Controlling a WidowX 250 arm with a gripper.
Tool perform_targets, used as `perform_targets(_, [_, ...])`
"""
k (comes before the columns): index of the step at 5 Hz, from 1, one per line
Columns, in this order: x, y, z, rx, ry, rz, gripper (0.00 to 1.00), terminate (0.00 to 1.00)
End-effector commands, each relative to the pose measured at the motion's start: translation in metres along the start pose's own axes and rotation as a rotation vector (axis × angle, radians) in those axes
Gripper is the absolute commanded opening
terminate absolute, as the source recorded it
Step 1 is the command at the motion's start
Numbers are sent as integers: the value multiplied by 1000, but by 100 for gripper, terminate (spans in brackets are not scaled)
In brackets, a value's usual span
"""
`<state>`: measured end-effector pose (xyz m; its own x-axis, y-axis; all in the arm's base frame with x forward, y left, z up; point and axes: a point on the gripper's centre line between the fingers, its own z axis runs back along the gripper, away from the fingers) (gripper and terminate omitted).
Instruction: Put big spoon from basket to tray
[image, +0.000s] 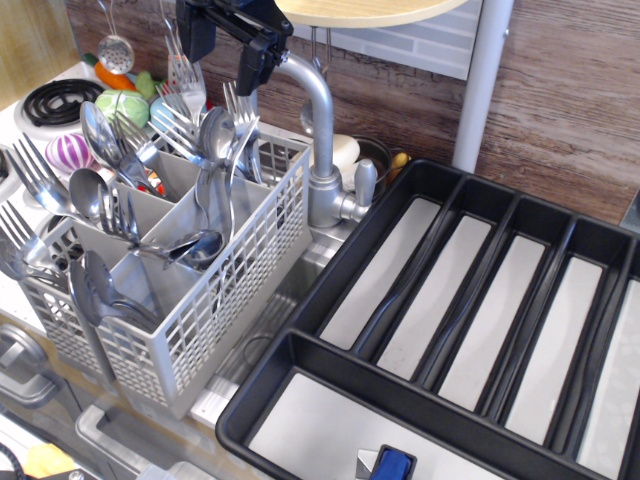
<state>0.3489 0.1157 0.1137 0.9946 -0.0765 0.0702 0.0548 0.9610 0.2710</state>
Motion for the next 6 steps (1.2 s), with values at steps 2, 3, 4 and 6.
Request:
perform_targets(2, [1, 4, -11, 6, -30, -5, 100, 0])
perform_targets(3, [0, 9, -21, 4, -33, -4, 100, 0])
perform_targets(4, [-3, 13, -30, -24, -19, 6, 100, 0])
perform_targets(6, [-8, 11, -39, -20, -33, 37, 0, 0])
